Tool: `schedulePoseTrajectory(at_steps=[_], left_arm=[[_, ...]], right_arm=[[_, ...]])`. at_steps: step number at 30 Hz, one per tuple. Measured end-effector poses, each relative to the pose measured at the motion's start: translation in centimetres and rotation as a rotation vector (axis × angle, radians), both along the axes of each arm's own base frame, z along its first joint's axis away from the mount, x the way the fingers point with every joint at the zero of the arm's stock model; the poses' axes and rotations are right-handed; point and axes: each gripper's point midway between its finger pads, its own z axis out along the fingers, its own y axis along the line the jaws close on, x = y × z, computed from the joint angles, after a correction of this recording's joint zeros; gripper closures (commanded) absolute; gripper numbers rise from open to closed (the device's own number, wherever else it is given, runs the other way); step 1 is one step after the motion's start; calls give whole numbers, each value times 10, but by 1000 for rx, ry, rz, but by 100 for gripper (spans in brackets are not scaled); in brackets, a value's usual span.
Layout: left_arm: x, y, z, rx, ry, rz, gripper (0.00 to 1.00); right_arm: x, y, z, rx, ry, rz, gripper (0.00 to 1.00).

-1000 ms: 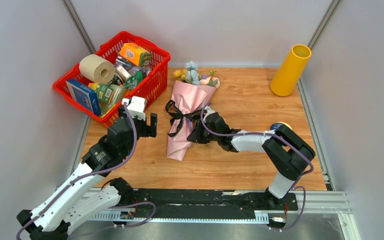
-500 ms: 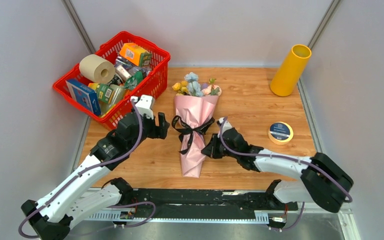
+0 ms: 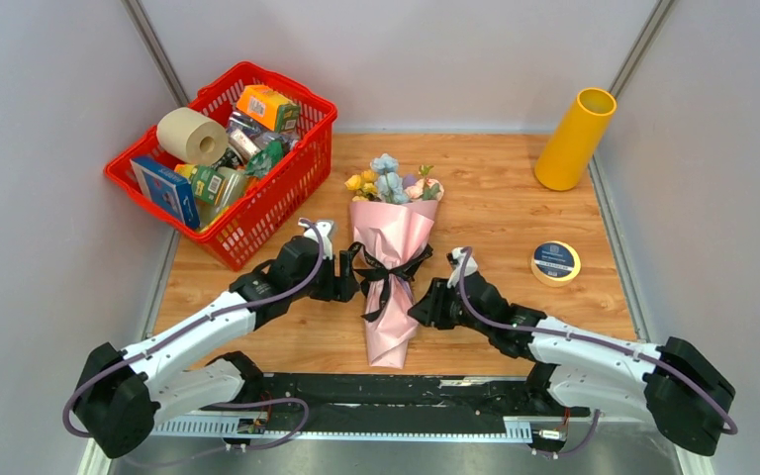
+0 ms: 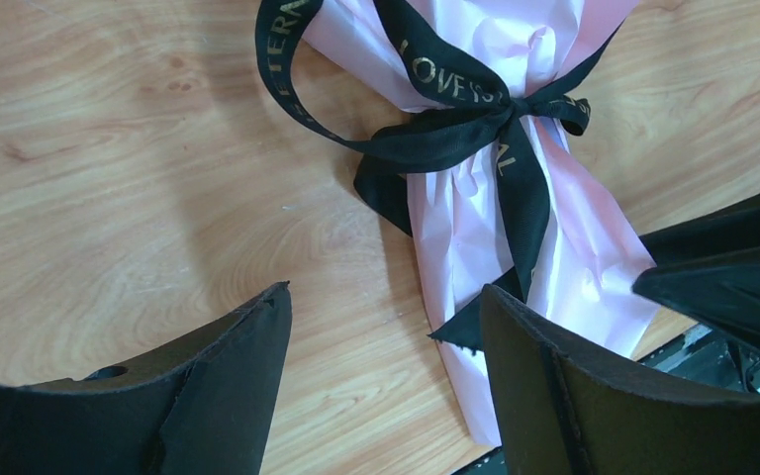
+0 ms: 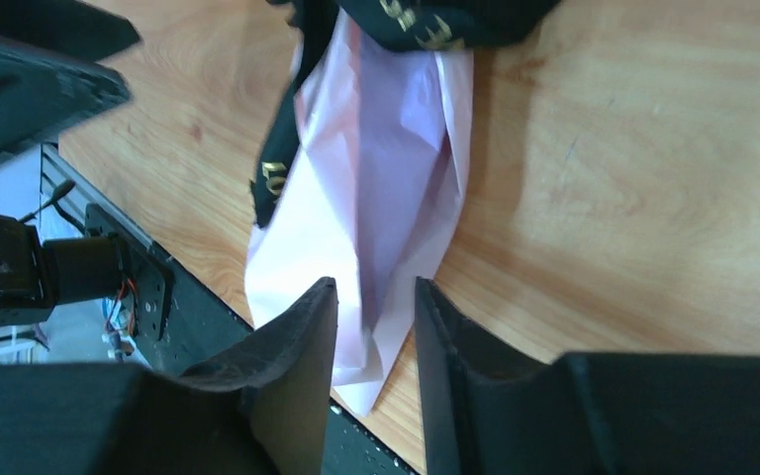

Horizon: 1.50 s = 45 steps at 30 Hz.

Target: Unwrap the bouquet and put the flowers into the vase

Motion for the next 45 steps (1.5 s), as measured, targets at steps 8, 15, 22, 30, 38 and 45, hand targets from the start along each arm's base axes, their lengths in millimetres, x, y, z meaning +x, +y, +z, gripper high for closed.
schedulePoseTrajectory(at_steps=[8,15,22,30,38,45], left_arm=[[-7,-10,-22,-95,43,16,29],[-13,-27,-38,-189,93,-13,30],[-17,-38,-47,-248,130,-28,36],[-18,-33,-45,-276,109,4,38],[-5,-22,-20,-326,12,103,39],[-8,-13,-36,-294,44,144,39]], right_arm=[[43,5,71,-5,-212,-87,58],[81,-9,61,-225,-359,-130,59],[93,-22,56,-328,-419,-92,58],[75,5,84,-160,-394,21,59],[54,43,59,-63,-167,19,56],[49,54,30,-117,-88,11,56]])
